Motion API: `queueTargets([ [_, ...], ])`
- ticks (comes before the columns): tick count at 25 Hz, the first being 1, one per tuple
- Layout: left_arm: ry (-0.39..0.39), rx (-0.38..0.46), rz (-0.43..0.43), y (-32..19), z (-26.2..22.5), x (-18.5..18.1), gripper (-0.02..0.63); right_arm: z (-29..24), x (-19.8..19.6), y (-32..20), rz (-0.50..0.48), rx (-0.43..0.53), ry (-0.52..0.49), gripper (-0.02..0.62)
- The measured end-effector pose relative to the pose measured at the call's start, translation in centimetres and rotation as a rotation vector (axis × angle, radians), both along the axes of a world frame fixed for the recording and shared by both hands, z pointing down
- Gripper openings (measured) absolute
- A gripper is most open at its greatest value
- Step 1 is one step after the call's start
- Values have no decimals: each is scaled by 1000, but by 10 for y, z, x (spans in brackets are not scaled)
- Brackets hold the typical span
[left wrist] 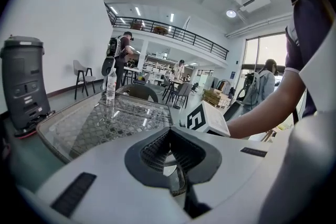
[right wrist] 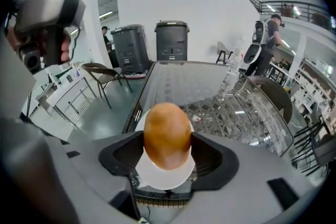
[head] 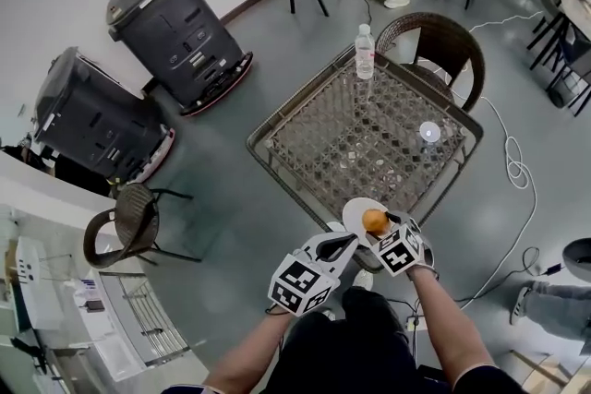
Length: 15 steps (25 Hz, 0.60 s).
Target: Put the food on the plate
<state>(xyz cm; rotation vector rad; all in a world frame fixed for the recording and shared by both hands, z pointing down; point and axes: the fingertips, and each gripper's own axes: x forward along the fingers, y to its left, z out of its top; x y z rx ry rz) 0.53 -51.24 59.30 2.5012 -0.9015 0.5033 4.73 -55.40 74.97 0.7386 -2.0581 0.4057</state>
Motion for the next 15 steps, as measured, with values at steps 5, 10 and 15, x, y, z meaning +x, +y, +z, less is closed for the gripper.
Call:
queueTargets([
  [5, -10, -11, -47, 0, 5, -12, 9, 14, -16, 1, -67, -51, 12, 288],
  [10, -10, -30, -77, 2, 9, -21, 9, 22, -24, 1, -93, -105, 17, 288],
  [15, -5, -41, -83, -2, 13, -30, 9, 23, -32, -7, -65, -120, -13, 288],
])
